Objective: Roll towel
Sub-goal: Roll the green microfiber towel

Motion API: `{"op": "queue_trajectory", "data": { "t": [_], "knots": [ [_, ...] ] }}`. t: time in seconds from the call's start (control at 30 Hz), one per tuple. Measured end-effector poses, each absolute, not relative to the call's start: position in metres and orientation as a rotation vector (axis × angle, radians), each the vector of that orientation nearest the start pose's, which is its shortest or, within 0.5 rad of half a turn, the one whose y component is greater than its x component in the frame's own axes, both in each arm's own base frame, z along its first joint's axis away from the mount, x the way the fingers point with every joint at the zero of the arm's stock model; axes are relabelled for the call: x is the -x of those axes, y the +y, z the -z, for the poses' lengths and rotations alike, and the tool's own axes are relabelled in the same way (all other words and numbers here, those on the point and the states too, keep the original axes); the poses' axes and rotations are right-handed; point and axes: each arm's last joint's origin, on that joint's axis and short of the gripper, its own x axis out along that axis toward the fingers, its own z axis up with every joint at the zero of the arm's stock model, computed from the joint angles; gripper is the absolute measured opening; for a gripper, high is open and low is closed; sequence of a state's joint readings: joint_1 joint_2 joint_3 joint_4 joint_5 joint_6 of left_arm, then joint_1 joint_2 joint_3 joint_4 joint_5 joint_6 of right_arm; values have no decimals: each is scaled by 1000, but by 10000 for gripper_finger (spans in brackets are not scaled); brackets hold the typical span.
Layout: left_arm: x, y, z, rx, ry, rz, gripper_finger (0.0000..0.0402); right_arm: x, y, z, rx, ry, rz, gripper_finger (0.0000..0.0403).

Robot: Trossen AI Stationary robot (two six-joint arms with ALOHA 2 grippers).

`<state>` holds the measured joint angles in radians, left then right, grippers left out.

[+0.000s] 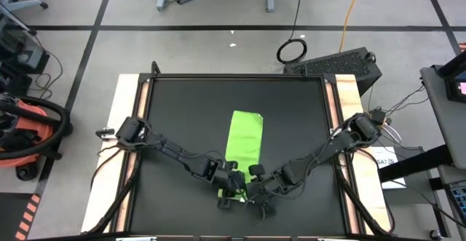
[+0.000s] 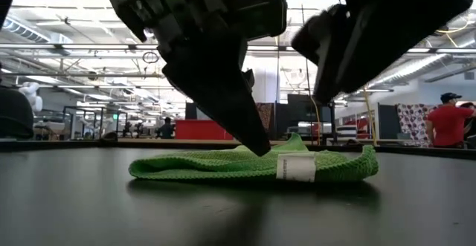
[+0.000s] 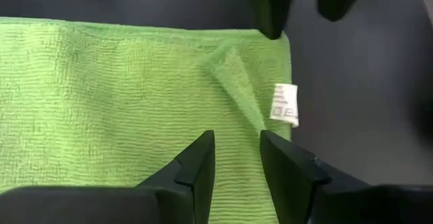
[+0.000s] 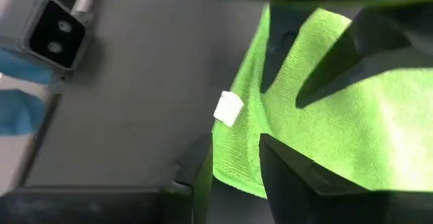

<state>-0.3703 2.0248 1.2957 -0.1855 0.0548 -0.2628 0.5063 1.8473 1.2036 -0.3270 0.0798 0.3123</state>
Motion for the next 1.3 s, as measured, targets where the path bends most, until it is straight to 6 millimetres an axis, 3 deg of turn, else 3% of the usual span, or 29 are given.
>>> {"op": "queue_trajectory", "data": {
  "t": [0.33,0.57,1.13,1.3],
  "knots": [
    [-392,-155,-149,61,912,424,124,-326,164,-148,-205,1001,-110,100],
    [-393,-151,-132,63,970,423,124,-327,152,-143,-232,961,-38,100],
    [-397,-146,-134,72,940,428,124,-324,158,-127,-324,986,-157,100],
    [-397,-146,-134,87,945,420,124,-323,163,-124,-318,987,-159,72]
  ]
}}
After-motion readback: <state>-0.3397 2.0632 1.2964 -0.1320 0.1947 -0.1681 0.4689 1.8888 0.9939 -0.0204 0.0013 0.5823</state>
